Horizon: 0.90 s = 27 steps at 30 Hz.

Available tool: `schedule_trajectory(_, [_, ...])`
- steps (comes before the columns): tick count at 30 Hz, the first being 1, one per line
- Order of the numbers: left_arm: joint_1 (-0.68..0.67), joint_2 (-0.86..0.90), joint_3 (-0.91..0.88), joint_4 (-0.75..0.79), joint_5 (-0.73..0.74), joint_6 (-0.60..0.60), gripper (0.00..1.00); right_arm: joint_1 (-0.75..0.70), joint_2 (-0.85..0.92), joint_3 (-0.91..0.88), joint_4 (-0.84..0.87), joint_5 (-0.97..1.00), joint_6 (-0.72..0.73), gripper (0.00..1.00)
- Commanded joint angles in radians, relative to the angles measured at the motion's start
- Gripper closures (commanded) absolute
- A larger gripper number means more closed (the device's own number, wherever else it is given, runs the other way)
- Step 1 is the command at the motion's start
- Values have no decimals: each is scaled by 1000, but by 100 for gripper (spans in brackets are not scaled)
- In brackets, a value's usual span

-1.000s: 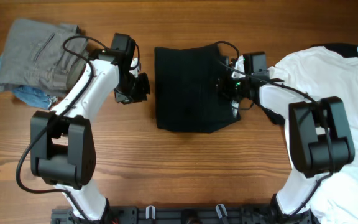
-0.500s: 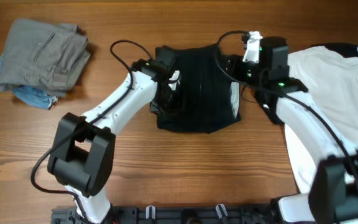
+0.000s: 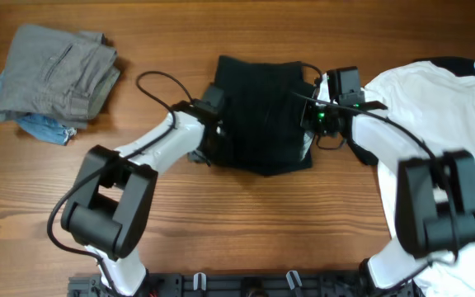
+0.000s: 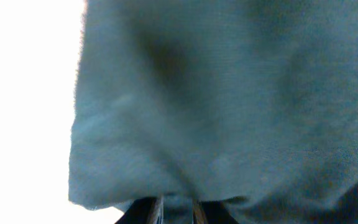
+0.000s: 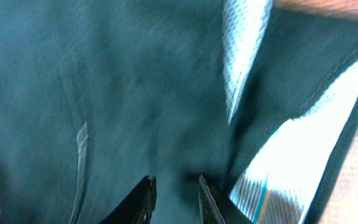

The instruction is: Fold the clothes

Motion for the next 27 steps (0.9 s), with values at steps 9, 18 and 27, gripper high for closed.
schedule_trajectory(9, [436,-1,183,108,351,56,68,168,-369,-5,-96,-28,-55,66])
schedule_trajectory(18, [372,-21,224,-219,583,79,24,133,-80,-5,59,190,54,66])
schedule_trajectory(27, [151,54,45,57,502,-251,0,122,29,-5,37,89,111,61])
